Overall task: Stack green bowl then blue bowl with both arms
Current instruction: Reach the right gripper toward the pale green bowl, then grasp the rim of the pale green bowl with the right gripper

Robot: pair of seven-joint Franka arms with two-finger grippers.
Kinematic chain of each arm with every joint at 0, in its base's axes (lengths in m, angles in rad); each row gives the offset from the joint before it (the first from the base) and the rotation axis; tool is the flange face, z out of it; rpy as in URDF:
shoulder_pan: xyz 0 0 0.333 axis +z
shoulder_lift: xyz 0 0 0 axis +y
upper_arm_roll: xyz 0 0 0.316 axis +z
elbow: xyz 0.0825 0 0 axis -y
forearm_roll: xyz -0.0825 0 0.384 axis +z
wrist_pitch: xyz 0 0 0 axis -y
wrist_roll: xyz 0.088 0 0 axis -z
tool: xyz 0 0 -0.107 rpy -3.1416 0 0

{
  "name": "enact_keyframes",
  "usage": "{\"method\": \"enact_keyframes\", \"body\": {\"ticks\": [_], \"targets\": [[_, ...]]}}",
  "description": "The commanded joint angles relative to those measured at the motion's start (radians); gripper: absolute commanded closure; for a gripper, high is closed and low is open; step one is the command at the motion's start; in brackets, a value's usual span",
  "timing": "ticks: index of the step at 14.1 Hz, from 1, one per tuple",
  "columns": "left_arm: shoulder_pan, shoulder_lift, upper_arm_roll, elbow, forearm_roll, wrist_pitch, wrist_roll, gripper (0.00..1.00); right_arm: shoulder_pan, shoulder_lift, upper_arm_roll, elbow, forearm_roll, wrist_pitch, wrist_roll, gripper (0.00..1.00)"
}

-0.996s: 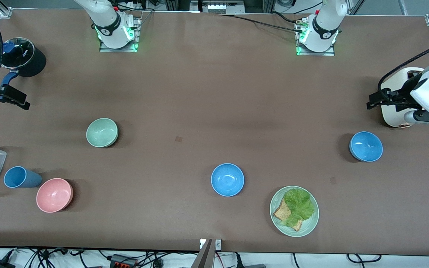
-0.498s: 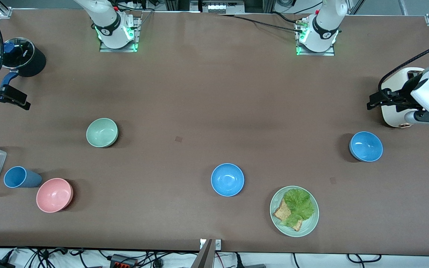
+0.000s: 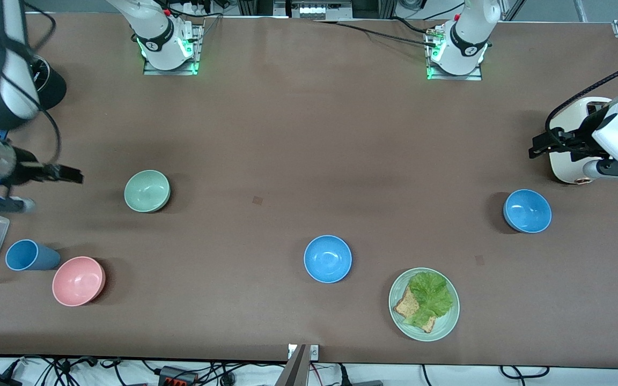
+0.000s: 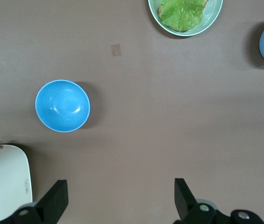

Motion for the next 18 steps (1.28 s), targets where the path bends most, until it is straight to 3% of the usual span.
{"method": "enact_keyframes", "body": {"ticks": [1, 6, 11, 12, 16, 18], "targets": [[-0.003, 0.017, 0.004, 0.031, -0.008, -0.011, -0.006, 0.00, -0.009, 0.093, 0.008, 0.006, -0.011, 0.011, -0.002, 0.00], [-0.003, 0.019, 0.007, 0.031, -0.008, -0.011, -0.006, 0.00, 0.011, 0.148, 0.010, -0.173, -0.007, 0.239, 0.007, 0.00], [-0.003, 0.019, 0.009, 0.031, -0.005, -0.011, -0.009, 0.00, 0.027, 0.208, 0.016, -0.189, -0.007, 0.286, 0.010, 0.00], [-0.003, 0.019, 0.010, 0.031, -0.003, -0.009, -0.007, 0.00, 0.030, 0.209, 0.016, -0.193, -0.006, 0.284, 0.006, 0.05], [-0.012, 0.025, -0.003, 0.031, 0.101, -0.009, -0.016, 0.00, 0.028, 0.245, 0.017, -0.196, 0.008, 0.293, 0.009, 0.49], [-0.012, 0.025, -0.003, 0.031, 0.100, -0.011, -0.016, 0.00, 0.034, 0.245, 0.017, -0.195, 0.008, 0.284, 0.015, 0.81]]}}
